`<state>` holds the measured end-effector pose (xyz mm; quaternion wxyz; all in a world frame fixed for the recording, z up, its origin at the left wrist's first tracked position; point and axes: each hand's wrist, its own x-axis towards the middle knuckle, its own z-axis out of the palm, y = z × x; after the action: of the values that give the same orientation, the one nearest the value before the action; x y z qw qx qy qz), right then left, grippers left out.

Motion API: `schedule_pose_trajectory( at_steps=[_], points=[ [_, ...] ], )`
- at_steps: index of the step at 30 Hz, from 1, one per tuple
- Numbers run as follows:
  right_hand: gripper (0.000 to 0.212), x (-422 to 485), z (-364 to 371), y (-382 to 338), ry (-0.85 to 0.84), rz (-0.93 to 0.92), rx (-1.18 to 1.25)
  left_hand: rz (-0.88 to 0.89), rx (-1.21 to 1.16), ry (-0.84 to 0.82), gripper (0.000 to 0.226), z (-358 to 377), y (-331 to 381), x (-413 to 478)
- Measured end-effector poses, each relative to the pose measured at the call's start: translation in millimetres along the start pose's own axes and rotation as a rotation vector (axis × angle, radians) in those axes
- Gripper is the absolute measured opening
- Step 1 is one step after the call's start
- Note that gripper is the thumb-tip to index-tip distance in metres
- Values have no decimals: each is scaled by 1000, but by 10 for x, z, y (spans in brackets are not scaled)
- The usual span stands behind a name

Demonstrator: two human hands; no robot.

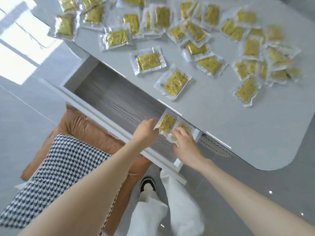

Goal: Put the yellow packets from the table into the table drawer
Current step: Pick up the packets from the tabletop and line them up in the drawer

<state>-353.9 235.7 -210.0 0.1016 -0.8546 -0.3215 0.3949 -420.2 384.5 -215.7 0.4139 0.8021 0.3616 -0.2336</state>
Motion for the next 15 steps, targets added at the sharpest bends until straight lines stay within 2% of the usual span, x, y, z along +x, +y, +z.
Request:
schedule_pose_trajectory(
  at_steps=[5,8,12,15],
  points=[
    [48,-646,-784,-447,117,-79,6,41,-129,80,47,-720,578,-842],
    [47,-1084,-1322,-591,194,-101,-4,129,-210,134,45,-1043,980,-1311],
    [47,-1684,-1992,-575,298,-88,-13,229,-312,217,42,-1191,1511,-1809],
    [47,-2043,-2392,-466,355,-41,-5,261,-342,215,41,-1198,1870,-2064]
  ],
)
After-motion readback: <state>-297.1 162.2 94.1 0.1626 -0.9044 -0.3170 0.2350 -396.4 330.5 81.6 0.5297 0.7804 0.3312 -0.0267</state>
